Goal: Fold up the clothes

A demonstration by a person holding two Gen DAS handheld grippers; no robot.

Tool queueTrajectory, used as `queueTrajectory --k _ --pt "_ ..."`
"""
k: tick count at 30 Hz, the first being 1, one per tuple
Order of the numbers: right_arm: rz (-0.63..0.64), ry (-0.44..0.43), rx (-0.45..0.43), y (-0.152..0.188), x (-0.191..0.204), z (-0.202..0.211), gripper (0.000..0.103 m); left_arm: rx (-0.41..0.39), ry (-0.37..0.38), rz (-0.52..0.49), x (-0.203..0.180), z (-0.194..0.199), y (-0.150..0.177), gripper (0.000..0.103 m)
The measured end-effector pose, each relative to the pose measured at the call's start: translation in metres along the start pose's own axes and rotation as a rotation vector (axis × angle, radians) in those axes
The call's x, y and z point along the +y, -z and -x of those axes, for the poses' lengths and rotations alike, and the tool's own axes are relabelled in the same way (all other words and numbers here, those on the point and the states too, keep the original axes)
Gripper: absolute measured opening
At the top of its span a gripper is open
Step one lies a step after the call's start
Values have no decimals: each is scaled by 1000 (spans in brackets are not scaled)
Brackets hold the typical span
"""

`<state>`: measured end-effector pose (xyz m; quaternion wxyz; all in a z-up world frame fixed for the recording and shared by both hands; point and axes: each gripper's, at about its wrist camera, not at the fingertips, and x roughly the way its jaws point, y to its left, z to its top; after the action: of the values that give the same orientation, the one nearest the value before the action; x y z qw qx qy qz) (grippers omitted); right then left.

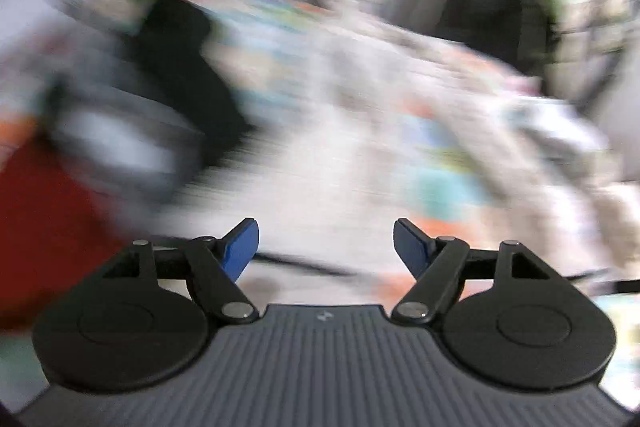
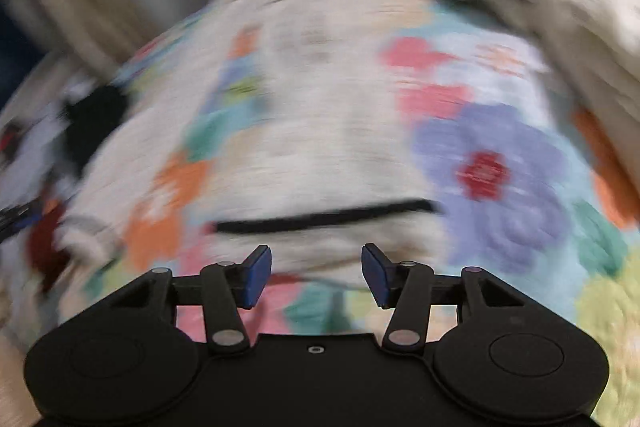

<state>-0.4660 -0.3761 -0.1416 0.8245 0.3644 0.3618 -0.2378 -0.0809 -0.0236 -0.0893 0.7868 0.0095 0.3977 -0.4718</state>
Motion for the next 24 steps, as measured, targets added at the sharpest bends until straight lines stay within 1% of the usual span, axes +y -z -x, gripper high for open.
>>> queueTrajectory --k 1,2,3,4,5,6,7,8,9,10,11,12,13,14,15,16,17,18,19,21,22,24 --pt "-42 26 -22 5 -10 -3 56 25 98 11 -13 -23 4 74" --pt "-88 2 -46 10 -18 -4 56 51 174 4 -28 -45 9 75" --pt "-135 -20 -74 15 -26 -5 61 77 250 -4 -44 -68 13 76" --pt "-185 -51 -97 18 -34 -7 67 108 301 -24 -61 -89 20 76" --pt "-233 -82 -120 21 -43 -10 70 141 327 -37 -78 -110 27 77" --pt "-240 -89 -130 20 -46 -15 73 177 374 -60 -95 -130 34 78" --pt "-246 -95 -140 19 -50 -21 73 211 388 -71 -107 -145 40 78" --pt "-233 -106 -149 16 -51 -28 74 240 375 -74 -117 -159 47 79" --pt "-221 -116 -158 12 -52 -36 74 269 361 -76 -127 -173 54 85" --pt "-212 -118 -165 8 -53 -44 74 275 358 -74 -132 -182 62 93" --pt "-203 -121 -172 3 -54 -52 74 279 356 -71 -137 -191 69 95" --pt "-202 -131 -177 -1 -55 -56 59 252 355 -73 -140 -192 73 96" --pt "-187 -160 -187 -5 -52 -54 23 223 355 -74 -143 -192 77 96" --pt "-172 -188 -198 -9 -49 -52 18 207 372 -80 -145 -190 77 93" --pt "-123 -197 -220 -11 -40 -41 18 194 423 -94 -146 -186 74 45" --pt "-75 -206 -243 -13 -32 -30 18 214 482 -100 -147 -183 70 5" --pt "-53 -211 -255 -12 -24 -17 18 237 520 -90 -146 -181 67 3" --pt "-32 -215 -266 -11 -16 -4 17 218 540 -88 -144 -170 66 3" --pt "-44 -222 -276 -6 -13 6 17 185 540 -100 -143 -159 65 3" --pt "-70 -194 -298 5 -8 28 17 131 529 -115 -134 -131 62 3" --pt "-88 -190 -294 10 -8 34 16 129 526 -91 -125 -125 61 3" --pt "-120 -161 -266 21 -12 33 16 127 521 -41 -107 -113 60 2"
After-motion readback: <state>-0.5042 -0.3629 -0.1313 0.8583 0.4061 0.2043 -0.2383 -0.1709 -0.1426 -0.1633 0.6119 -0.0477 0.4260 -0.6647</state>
